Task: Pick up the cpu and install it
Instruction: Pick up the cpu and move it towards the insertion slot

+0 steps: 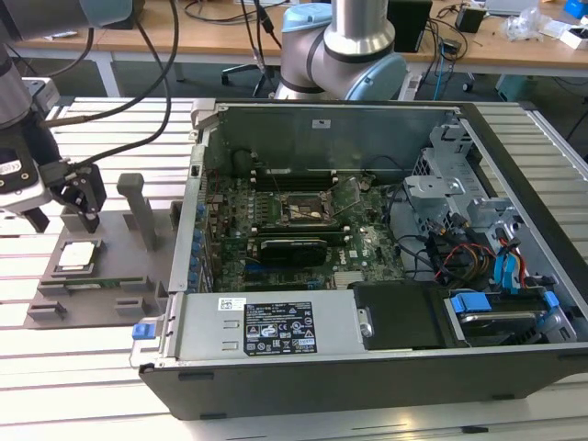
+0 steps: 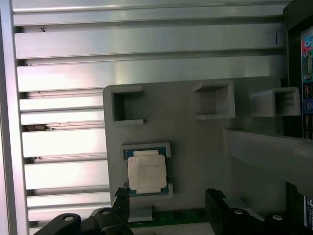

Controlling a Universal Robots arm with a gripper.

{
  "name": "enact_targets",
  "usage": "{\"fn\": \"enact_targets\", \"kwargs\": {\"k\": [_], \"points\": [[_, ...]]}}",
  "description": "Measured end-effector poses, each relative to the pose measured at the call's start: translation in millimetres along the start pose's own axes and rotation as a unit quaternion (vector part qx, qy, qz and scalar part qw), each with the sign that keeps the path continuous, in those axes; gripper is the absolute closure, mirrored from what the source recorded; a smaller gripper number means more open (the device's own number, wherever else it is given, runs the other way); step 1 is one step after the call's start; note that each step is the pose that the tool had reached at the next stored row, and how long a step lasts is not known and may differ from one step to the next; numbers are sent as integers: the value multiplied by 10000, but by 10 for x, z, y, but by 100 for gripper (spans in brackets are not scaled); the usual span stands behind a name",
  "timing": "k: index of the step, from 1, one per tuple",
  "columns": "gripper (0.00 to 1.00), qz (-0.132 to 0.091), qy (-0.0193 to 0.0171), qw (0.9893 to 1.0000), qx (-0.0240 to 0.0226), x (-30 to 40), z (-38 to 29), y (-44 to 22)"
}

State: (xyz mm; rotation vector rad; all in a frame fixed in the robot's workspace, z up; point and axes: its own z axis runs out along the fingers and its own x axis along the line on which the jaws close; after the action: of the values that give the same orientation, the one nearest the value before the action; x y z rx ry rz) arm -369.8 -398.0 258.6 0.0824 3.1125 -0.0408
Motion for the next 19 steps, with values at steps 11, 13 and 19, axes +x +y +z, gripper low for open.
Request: {"fn": "enact_targets", "kwargs": {"k": [11, 13, 19], "points": [[28, 0, 0, 10000, 0, 2, 71, 2], [28, 0, 0, 10000, 0, 2, 84, 2], [28, 0, 0, 10000, 0, 3, 114, 3]]}}
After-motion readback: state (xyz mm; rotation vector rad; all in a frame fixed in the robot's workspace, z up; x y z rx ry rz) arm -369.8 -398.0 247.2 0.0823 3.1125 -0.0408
